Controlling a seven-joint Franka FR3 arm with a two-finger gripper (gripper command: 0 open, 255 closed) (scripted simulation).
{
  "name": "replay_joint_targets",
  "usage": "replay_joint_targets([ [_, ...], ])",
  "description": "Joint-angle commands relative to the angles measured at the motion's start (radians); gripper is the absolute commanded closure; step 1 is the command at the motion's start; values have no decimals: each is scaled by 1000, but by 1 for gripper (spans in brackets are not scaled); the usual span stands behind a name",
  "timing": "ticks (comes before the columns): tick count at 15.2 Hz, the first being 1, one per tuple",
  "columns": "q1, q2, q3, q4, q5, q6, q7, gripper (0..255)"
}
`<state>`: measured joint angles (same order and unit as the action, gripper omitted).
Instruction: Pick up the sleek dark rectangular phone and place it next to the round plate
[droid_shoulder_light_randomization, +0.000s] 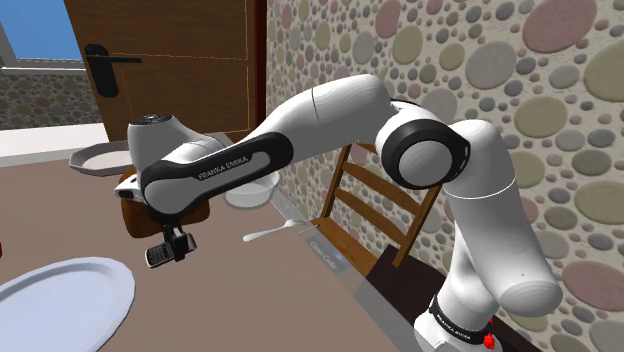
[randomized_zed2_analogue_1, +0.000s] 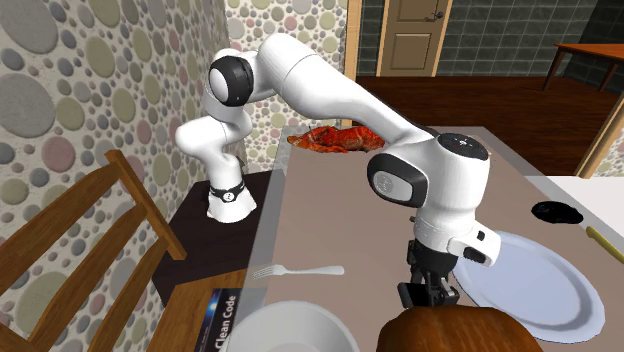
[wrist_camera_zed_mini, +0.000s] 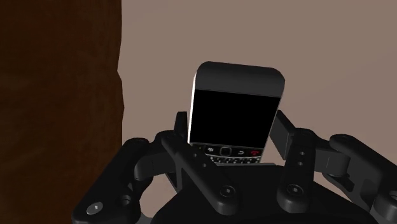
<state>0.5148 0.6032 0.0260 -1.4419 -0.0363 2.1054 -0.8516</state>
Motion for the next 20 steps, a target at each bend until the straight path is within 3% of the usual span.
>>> replay_joint_targets([
  [1,0,1,0,-1,0,2,0,255],
  [5,0,1,0,-1,0,2,0,255],
  [6,0,1,0,-1,0,2,0,0],
  [11,0,1,0,-1,0,2,0,0],
  [15,1,-50,1,46,2,-96,-1,0],
  [20,1,-50,1,46,2,-96,-1,0],
])
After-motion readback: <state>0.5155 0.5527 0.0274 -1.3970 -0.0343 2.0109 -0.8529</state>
